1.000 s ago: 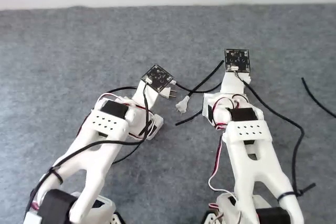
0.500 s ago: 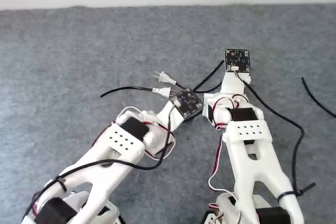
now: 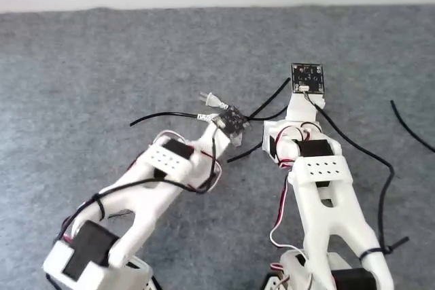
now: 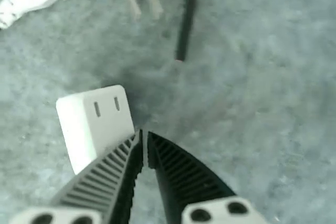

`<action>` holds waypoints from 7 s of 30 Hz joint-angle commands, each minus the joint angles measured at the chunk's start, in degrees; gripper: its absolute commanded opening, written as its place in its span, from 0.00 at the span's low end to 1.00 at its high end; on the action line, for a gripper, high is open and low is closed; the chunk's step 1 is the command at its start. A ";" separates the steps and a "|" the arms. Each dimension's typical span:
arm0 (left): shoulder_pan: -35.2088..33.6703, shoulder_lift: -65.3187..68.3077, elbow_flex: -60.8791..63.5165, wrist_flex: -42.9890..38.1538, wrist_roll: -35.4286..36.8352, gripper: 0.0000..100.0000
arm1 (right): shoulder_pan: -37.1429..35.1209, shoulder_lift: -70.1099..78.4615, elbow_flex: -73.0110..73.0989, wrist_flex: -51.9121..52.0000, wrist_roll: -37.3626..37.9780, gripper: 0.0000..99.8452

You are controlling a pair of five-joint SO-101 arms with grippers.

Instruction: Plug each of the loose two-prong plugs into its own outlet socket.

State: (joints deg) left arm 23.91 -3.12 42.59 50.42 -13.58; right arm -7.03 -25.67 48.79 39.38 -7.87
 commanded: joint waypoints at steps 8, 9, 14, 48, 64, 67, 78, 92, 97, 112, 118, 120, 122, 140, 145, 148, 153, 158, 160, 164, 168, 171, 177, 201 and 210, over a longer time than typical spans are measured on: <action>-4.75 0.97 -4.97 -0.97 0.44 0.01 | 0.13 0.04 -0.44 -0.75 0.97 0.11; -4.75 0.97 -4.97 -0.97 0.44 0.01 | 0.13 0.04 -0.44 -0.75 0.97 0.11; -5.10 0.97 -5.05 -0.88 0.44 0.01 | -0.04 0.04 -0.35 -0.75 2.20 0.11; -12.13 5.10 -6.55 -5.19 0.35 0.02 | -9.54 9.10 -3.08 -9.19 -9.32 0.11; -11.87 5.10 -6.55 -5.19 0.26 0.02 | -10.33 24.22 -16.26 -8.66 -15.74 0.11; -11.87 5.10 -6.55 -5.19 0.26 0.02 | -10.77 27.47 -18.99 -8.04 -18.73 0.11; -11.96 5.10 -6.55 -5.19 0.26 0.02 | -10.68 38.55 -32.00 2.33 -19.16 0.11; -11.96 5.10 -6.55 -5.10 0.26 0.02 | -11.82 40.31 -33.76 3.56 -18.81 0.11; -11.96 5.10 -6.55 -5.10 0.26 0.02 | -11.82 40.48 -33.93 3.38 -18.81 0.11; -12.13 5.10 -6.55 -5.01 0.26 0.02 | -11.82 54.46 -54.15 18.15 -18.73 0.10; -12.13 5.10 -6.55 -5.01 0.18 0.02 | -13.23 54.55 -54.33 18.59 -14.68 0.01; -12.22 5.10 -6.55 -5.01 0.18 0.02 | -13.76 54.55 -54.33 19.65 -14.33 0.01; -12.22 5.10 -6.46 -5.01 0.18 0.02 | -13.76 54.46 -54.33 20.26 -14.33 0.01; -12.31 5.10 -6.46 -5.01 0.09 0.02 | -10.68 34.33 -42.20 37.05 13.89 0.01; -12.31 5.10 -6.55 -5.01 0.09 0.02 | -5.49 28.53 -28.31 34.07 28.13 0.01; -12.31 5.10 -6.55 -5.01 0.09 0.02 | -0.66 27.91 -20.75 26.77 32.62 0.01; -12.31 5.10 -6.55 -5.10 0.09 0.02 | 3.21 28.00 -16.97 23.60 37.10 0.05; -12.31 5.10 -6.55 -5.10 0.09 0.02 | 2.59 27.91 -16.88 24.22 37.54 0.14; -12.31 5.10 -6.55 -5.10 0.09 0.02 | 1.45 27.47 -16.88 24.92 37.27 0.15; -12.31 5.10 -6.55 -5.10 0.09 0.02 | -0.66 26.15 -20.13 30.81 37.01 0.15; -12.31 5.10 -6.55 -5.19 0.00 0.02 | -0.40 21.76 -22.51 33.45 32.62 0.15; -12.31 5.10 -6.55 -5.19 0.00 0.02 | 1.45 17.63 -21.71 33.54 29.71 0.10; -12.31 5.10 -6.55 -5.19 0.00 0.02 | 3.03 14.37 -16.53 32.84 28.92 0.03; -12.31 5.10 -6.55 -5.19 0.00 0.02 | 2.68 11.47 -5.89 29.58 32.00 0.01; -12.31 5.10 -6.55 -5.19 0.00 0.02 | -3.03 -3.21 -10.20 36.79 32.18 0.01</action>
State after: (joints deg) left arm 12.22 1.80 37.14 46.20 -13.67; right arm -9.05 -24.09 41.85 75.43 23.69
